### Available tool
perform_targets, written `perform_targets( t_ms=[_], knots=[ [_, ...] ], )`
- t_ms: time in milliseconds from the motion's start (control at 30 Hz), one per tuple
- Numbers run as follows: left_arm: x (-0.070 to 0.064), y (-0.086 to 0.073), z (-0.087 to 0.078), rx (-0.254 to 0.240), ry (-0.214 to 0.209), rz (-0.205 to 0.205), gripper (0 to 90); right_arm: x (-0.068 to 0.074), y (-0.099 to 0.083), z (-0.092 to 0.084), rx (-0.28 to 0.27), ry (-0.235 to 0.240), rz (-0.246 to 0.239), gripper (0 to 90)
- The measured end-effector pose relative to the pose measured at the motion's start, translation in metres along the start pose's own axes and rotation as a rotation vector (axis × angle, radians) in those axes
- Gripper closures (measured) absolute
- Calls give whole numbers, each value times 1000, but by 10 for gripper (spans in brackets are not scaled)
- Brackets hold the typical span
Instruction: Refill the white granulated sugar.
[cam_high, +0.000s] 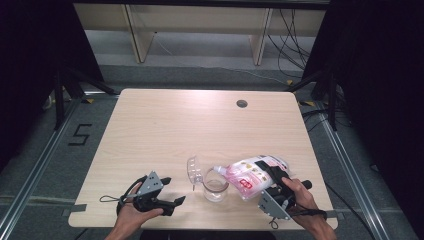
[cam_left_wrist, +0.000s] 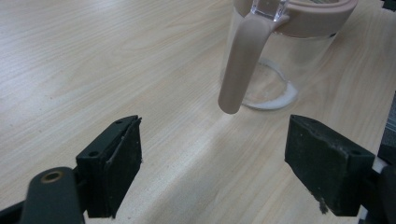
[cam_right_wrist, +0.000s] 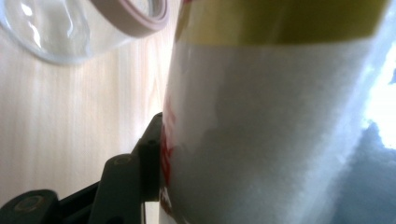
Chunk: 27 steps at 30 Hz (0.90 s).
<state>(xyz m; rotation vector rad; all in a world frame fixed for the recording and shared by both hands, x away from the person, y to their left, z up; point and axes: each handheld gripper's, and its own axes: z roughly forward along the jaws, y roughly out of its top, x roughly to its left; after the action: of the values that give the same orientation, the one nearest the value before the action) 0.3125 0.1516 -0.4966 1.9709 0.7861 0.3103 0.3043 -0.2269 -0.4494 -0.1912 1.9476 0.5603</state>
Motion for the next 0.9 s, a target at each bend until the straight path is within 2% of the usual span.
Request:
perform_targets(
  t_ms=[33, 67, 100, 133, 167, 200, 233, 267, 333, 367, 433, 467, 500, 533, 600, 767, 833, 900],
  knots=[
    [-1, 0, 0, 5, 6, 5, 186, -3, 1, 0, 0, -11, -73, 489],
    [-1, 0, -1, 8, 7, 5, 185, 0, 1, 0, 6, -13, -42, 489],
    [-1, 0, -1, 16, 10, 16, 185, -4, 2, 0, -1, -17, -102, 490],
    [-1, 0, -1, 14, 13, 15, 182, -5, 2, 0, -1, -29, -131, 490],
    [-1, 0, -1, 13, 15, 12, 177, -2, 2, -1, 36, -36, -103, 491],
    [-1, 0, -1, 12, 16, 10, 176, -3, 3, -1, 35, -36, -140, 491],
    [-1, 0, -1, 13, 17, 11, 176, -4, 3, -2, 41, -51, -157, 491],
    [-1, 0, -1, 12, 17, 11, 176, -7, 5, -2, 43, -52, -207, 492],
    [-1, 0, -1, 14, 18, 12, 176, -7, 4, -3, 40, -56, -204, 492],
    [0, 0, -1, 14, 13, 13, 176, -5, 4, -3, 50, -53, -178, 493],
    [0, 0, -1, 14, 13, 19, 175, -5, 5, -3, 55, -62, -216, 493],
    [0, 0, -1, 14, 13, 19, 176, -4, 6, -3, 61, -55, -218, 494],
    [0, 0, 0, 16, 13, 20, 175, -7, 7, -3, 61, -59, -255, 494],
    [0, 0, 0, 16, 13, 20, 176, -7, 7, -3, 61, -59, -255, 494],
    [0, 0, 0, 19, 19, 26, 175, -7, 9, -3, 63, -70, -312, 495],
    [-1, 0, 0, 17, 17, 24, 175, -5, 11, -3, 70, -61, -303, 497],
    [-1, 0, 0, 11, 14, 17, 175, -5, 13, -2, 78, -70, -375, 497],
    [-1, 0, 1, 13, 16, 24, 175, -3, 13, -3, 95, -62, -358, 498]
  ],
)
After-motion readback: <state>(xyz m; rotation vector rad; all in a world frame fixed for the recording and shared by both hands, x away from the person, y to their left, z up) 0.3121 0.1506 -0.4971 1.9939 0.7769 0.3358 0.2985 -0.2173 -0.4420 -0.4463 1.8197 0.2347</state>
